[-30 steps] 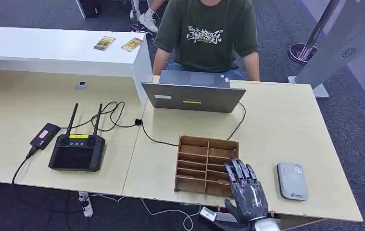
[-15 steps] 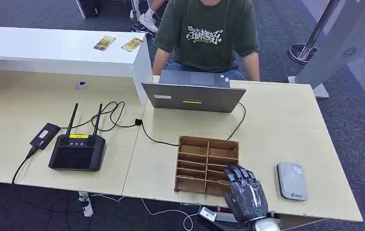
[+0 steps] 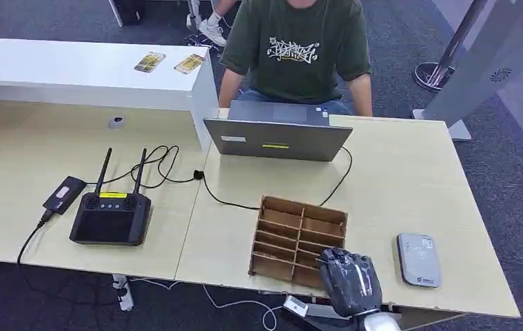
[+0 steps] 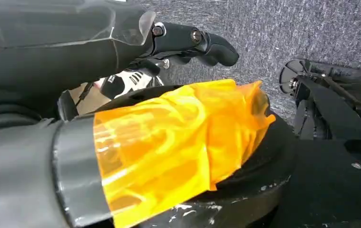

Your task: Pass the card to the sensor for recognition and then transmit it.

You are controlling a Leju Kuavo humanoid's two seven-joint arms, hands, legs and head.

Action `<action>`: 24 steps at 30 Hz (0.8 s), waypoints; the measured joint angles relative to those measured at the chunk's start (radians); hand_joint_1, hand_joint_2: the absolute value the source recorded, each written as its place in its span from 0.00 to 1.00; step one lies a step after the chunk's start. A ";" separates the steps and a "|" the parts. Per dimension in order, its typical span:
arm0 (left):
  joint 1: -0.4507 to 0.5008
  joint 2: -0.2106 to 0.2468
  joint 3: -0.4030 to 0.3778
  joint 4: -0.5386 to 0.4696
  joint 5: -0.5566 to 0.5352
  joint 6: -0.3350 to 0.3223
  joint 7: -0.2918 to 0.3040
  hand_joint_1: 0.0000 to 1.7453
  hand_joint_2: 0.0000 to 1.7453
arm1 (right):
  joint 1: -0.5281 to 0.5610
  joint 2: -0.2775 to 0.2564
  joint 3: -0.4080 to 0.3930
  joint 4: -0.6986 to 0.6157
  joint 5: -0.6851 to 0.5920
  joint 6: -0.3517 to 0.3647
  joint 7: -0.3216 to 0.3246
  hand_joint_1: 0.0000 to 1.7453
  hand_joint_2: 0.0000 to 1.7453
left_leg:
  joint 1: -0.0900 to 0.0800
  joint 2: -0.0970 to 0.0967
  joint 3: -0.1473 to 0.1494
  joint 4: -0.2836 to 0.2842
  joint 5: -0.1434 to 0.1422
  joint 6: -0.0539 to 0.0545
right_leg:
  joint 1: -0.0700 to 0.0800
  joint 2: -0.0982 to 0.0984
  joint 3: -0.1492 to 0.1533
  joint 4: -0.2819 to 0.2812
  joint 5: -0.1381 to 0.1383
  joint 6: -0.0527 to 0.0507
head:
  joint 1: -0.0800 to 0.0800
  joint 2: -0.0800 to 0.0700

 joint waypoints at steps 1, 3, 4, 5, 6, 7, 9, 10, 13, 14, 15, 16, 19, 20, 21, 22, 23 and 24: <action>0.000 0.000 0.000 0.000 0.000 0.000 0.000 0.00 0.00 | 0.000 0.000 0.000 0.000 0.000 -0.002 0.000 1.00 1.00 | 0.000 0.000 0.000 0.000 0.000 0.000 | 0.000 0.000 0.000 0.000 0.000 0.000 | 0.000 0.000; 0.000 0.000 0.000 0.000 0.000 0.000 0.000 0.00 0.00 | 0.000 0.001 0.000 0.000 0.000 -0.005 -0.001 1.00 1.00 | 0.000 0.000 0.000 0.000 0.000 0.000 | 0.000 0.000 0.000 0.000 0.000 0.000 | 0.000 0.000; 0.000 0.000 0.000 0.000 0.000 0.000 0.000 0.00 0.00 | 0.000 0.001 0.000 0.000 0.000 -0.008 -0.002 1.00 1.00 | 0.000 0.000 0.000 0.000 0.000 0.000 | 0.000 0.000 0.000 0.000 0.000 0.000 | 0.000 0.000; 0.000 0.000 0.000 0.000 0.000 0.000 0.000 0.00 0.00 | 0.000 0.001 0.000 0.000 0.000 -0.009 -0.002 1.00 1.00 | 0.000 0.000 0.000 0.000 0.000 0.000 | 0.000 0.000 0.000 0.000 0.000 0.000 | 0.000 0.000; 0.000 0.000 0.000 0.000 0.000 0.000 0.000 0.00 0.00 | 0.000 0.001 0.000 0.000 0.000 -0.010 -0.002 1.00 1.00 | 0.000 0.000 0.000 0.000 0.000 0.000 | 0.000 0.000 0.000 0.000 0.000 0.000 | 0.000 0.000; 0.000 0.000 0.000 0.000 0.000 0.000 0.000 0.00 0.00 | 0.000 0.001 0.000 0.000 0.000 -0.011 -0.003 1.00 1.00 | 0.000 0.000 0.000 0.000 0.000 0.000 | 0.000 0.000 0.000 0.000 0.000 0.000 | 0.000 0.000; 0.000 0.000 0.000 0.000 0.000 0.000 0.000 0.00 0.00 | 0.001 0.001 -0.001 0.000 -0.003 -0.013 -0.005 1.00 1.00 | 0.000 0.000 0.000 0.000 0.000 0.000 | 0.000 0.000 0.000 0.000 0.000 0.000 | 0.000 0.000; 0.000 0.000 0.000 0.000 0.000 0.000 -0.001 0.00 0.00 | 0.001 0.001 -0.001 0.000 -0.004 -0.019 -0.007 1.00 1.00 | 0.000 0.000 0.000 0.000 0.000 0.000 | 0.000 0.000 0.000 0.000 0.000 0.000 | 0.000 0.000; 0.000 0.000 0.000 0.000 0.000 0.000 -0.003 0.00 0.00 | 0.003 0.002 -0.002 0.000 -0.006 -0.038 -0.012 1.00 1.00 | 0.000 0.000 0.000 0.000 0.000 0.000 | 0.000 0.000 0.000 0.000 0.000 0.000 | 0.000 0.000; 0.000 0.000 0.000 0.000 0.000 0.000 -0.003 0.00 0.00 | 0.003 0.005 -0.003 0.000 -0.006 -0.048 -0.016 1.00 1.00 | 0.000 0.000 0.000 0.000 0.000 0.000 | 0.000 0.000 0.000 0.000 0.000 0.000 | 0.000 0.000; 0.000 0.000 0.000 0.000 0.000 0.000 -0.003 0.00 0.00 | 0.004 0.006 -0.004 0.000 -0.006 -0.056 -0.017 1.00 1.00 | 0.000 0.000 0.000 0.000 0.000 0.000 | 0.000 0.000 0.000 0.000 0.000 0.000 | 0.000 0.000; 0.000 0.000 0.000 0.000 0.000 0.000 -0.003 0.00 0.00 | 0.005 0.009 -0.005 0.000 -0.008 -0.073 -0.019 1.00 1.00 | 0.000 0.000 0.000 0.000 0.000 0.000 | 0.000 0.000 0.000 0.000 0.000 0.000 | 0.000 0.000; 0.000 -0.001 0.000 0.000 0.000 0.003 -0.009 0.00 0.00 | 0.013 0.024 -0.014 -0.015 -0.008 -0.163 -0.030 1.00 1.00 | 0.000 0.000 0.000 0.000 0.000 0.000 | 0.000 0.000 0.000 0.000 0.000 0.000 | 0.000 0.000; 0.000 -0.001 0.000 0.000 0.000 0.004 -0.009 0.00 0.00 | 0.017 0.030 -0.019 -0.022 -0.008 -0.192 -0.035 1.00 1.00 | 0.000 0.000 0.000 0.000 0.000 0.000 | 0.000 0.000 0.000 0.000 0.000 0.000 | 0.000 0.000; 0.000 -0.001 0.000 0.000 0.000 0.006 -0.009 0.00 0.00 | 0.023 0.037 -0.026 -0.029 -0.008 -0.222 -0.040 1.00 1.00 | 0.000 0.000 0.000 0.000 0.000 0.000 | 0.000 0.000 0.000 0.000 0.000 0.000 | 0.000 0.000; 0.000 -0.001 0.000 0.000 0.000 0.008 -0.010 0.00 0.00 | 0.029 0.046 -0.032 -0.040 -0.008 -0.253 -0.044 1.00 1.00 | 0.000 0.000 0.000 0.000 0.000 0.000 | 0.000 0.000 0.000 0.000 0.000 0.000 | 0.000 0.000; 0.000 -0.002 0.000 0.000 0.000 0.010 -0.011 0.00 0.00 | 0.036 0.055 -0.040 -0.055 -0.009 -0.282 -0.052 1.00 1.00 | 0.000 0.000 0.000 0.000 0.000 0.000 | 0.000 0.000 0.000 0.000 0.000 0.000 | 0.000 0.000; 0.000 -0.002 0.000 0.000 0.000 0.011 -0.012 0.00 0.00 | 0.045 0.065 -0.054 -0.076 -0.017 -0.315 -0.065 1.00 1.00 | 0.000 0.000 0.000 0.000 0.000 0.000 | 0.000 0.000 0.000 0.000 0.000 0.000 | 0.000 0.000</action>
